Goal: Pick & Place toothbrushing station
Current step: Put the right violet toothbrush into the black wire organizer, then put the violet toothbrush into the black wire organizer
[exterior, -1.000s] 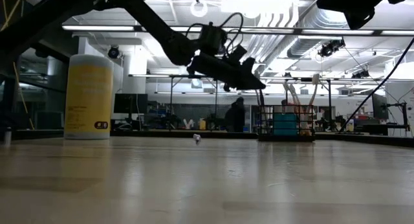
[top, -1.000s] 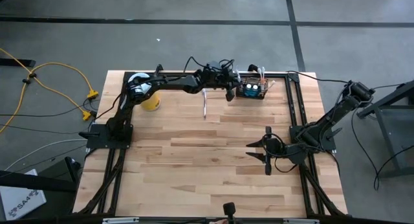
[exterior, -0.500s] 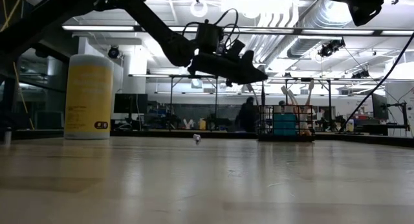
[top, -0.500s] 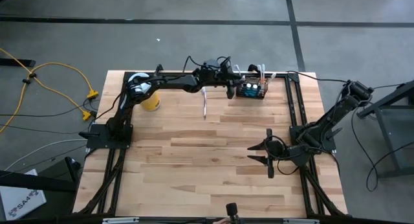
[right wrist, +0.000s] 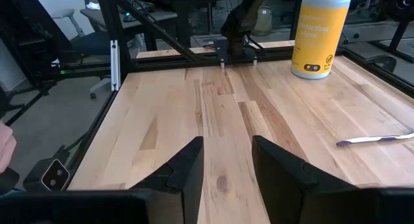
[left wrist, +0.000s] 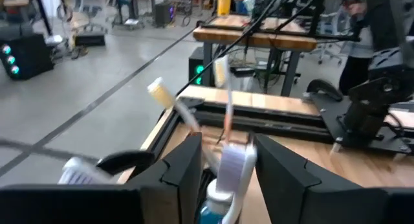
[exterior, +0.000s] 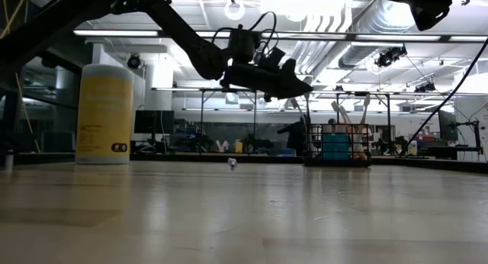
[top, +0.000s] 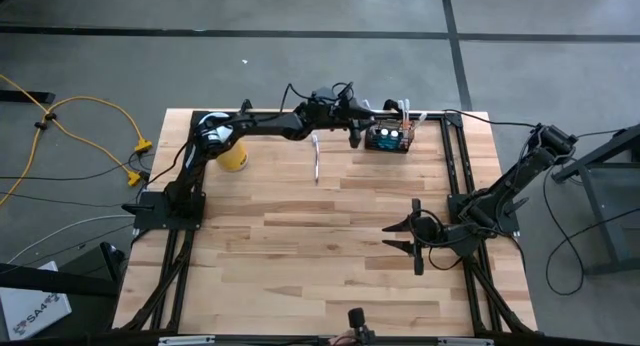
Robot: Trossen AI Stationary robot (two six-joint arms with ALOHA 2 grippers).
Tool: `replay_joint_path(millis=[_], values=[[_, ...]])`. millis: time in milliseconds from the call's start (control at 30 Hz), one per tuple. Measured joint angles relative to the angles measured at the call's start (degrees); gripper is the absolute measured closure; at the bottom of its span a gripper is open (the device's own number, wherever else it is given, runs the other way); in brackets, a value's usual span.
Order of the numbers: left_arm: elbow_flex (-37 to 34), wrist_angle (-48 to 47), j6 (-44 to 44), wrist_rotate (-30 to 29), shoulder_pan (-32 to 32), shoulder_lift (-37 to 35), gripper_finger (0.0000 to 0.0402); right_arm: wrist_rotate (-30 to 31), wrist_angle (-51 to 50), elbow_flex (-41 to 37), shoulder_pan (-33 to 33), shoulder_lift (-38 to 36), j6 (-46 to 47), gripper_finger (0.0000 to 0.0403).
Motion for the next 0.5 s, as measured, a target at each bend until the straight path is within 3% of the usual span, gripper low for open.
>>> replay_joint_path(millis=[500], values=[[0.1,5.8,0.4,1.2,-0.1,-1.8,0.0265,0.0,0.0,0.0,0.0,0.0,0.1,0.0281]])
